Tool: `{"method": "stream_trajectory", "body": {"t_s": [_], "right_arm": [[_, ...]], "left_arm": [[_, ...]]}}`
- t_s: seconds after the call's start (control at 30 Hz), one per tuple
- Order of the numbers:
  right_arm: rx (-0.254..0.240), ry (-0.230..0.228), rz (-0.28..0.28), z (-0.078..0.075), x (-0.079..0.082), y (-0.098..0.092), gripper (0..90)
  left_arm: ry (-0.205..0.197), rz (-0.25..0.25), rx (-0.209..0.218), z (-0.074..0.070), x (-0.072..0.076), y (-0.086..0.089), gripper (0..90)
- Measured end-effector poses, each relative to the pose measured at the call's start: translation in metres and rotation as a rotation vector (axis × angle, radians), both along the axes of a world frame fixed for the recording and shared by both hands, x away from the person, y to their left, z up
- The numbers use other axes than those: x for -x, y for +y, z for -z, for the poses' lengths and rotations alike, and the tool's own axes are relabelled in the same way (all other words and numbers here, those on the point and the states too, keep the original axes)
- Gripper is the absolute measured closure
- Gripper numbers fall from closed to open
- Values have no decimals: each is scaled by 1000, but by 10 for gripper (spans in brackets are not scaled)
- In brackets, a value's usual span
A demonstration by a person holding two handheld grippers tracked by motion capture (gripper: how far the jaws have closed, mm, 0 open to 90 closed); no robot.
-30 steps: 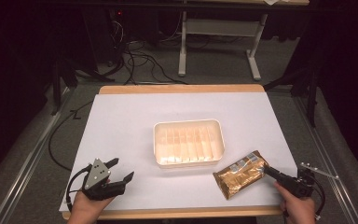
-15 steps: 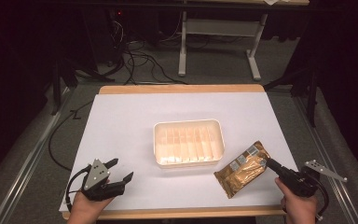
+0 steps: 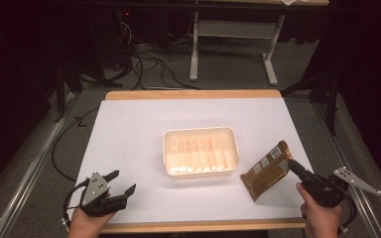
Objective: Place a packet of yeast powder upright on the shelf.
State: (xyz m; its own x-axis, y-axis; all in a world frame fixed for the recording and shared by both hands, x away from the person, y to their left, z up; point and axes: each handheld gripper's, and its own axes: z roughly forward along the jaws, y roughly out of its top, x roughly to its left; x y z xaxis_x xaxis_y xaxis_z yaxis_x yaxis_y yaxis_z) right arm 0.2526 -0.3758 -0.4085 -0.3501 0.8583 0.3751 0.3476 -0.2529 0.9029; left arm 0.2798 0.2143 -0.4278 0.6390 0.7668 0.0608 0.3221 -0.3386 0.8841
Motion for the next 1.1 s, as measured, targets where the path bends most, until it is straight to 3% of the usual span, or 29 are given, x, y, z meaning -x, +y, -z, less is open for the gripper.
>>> {"method": "stream_trajectory", "body": {"t_s": [0.43, 1.1], "right_arm": [[18, -100, -19, -18, -7, 18, 900], [60, -175, -36, -44, -16, 40, 900]], "left_arm": [[-4, -53, -2, 0, 10, 15, 287], [-18, -55, 8, -1, 9, 15, 288]]}}
